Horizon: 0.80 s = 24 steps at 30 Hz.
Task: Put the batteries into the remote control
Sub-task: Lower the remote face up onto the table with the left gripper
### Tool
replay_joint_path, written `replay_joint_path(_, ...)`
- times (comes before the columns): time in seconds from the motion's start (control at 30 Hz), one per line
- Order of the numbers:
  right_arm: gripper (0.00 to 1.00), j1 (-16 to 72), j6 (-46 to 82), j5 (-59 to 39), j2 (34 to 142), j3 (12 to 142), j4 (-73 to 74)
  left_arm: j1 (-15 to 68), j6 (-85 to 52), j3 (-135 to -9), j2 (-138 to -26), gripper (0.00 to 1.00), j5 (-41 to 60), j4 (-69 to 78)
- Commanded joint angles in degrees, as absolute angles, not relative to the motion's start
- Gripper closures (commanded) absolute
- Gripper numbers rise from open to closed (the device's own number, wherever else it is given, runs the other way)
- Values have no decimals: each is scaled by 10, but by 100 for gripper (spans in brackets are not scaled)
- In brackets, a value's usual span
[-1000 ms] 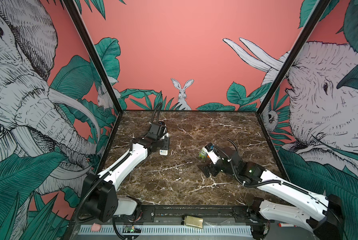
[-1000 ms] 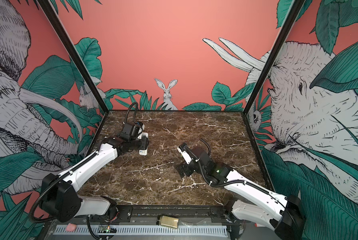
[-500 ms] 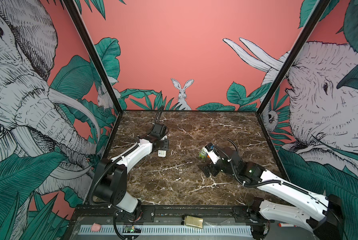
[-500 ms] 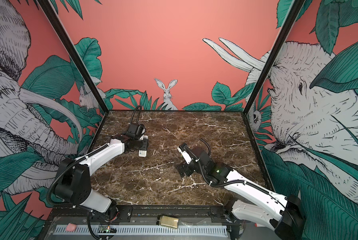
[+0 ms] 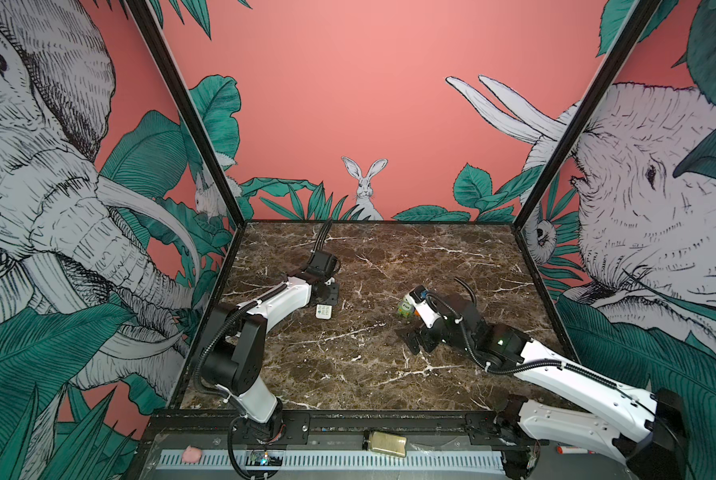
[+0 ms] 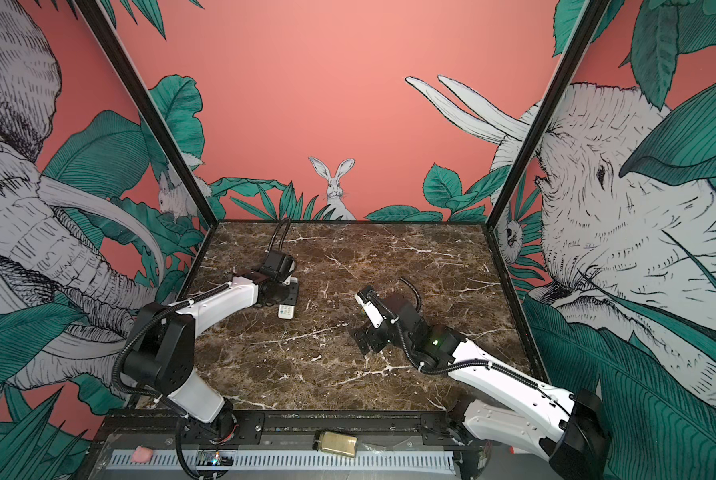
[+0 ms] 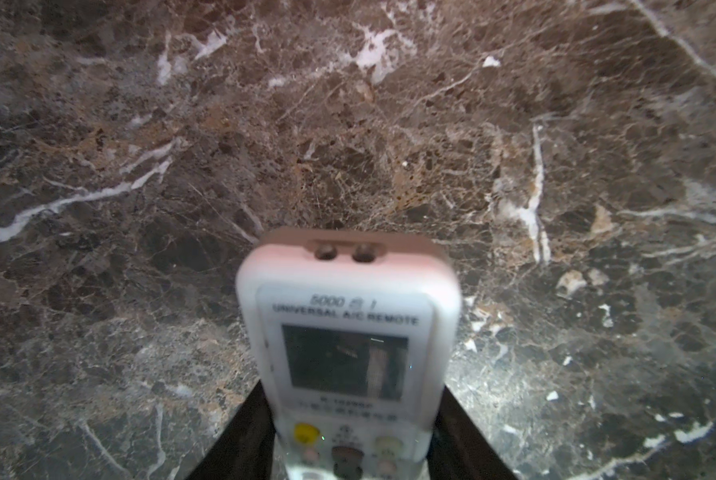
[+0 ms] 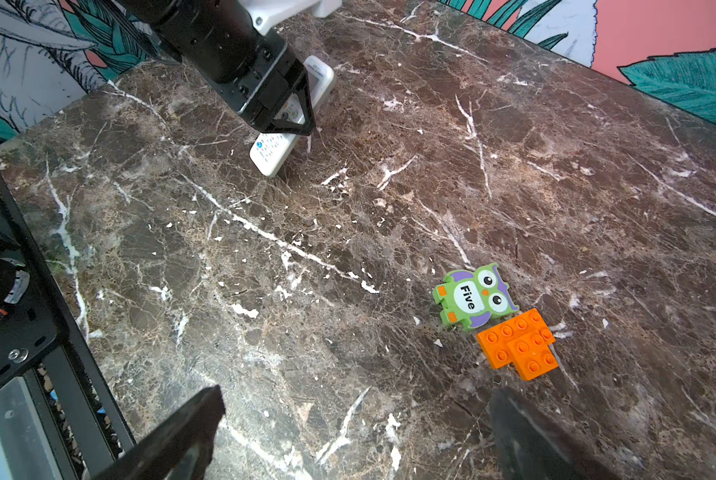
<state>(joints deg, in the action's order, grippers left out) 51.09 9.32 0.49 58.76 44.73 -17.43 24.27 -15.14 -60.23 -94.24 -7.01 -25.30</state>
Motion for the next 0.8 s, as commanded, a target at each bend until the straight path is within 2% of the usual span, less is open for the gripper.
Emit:
replay_joint_path(0.0,1,511,83,8,590,445,-162,242,-147,-596,-950,78,-85,-245)
replay_joint_path(0.77,1,511,78,10,601,452,-162,237,-158,-581,-1022,75,-77,-209)
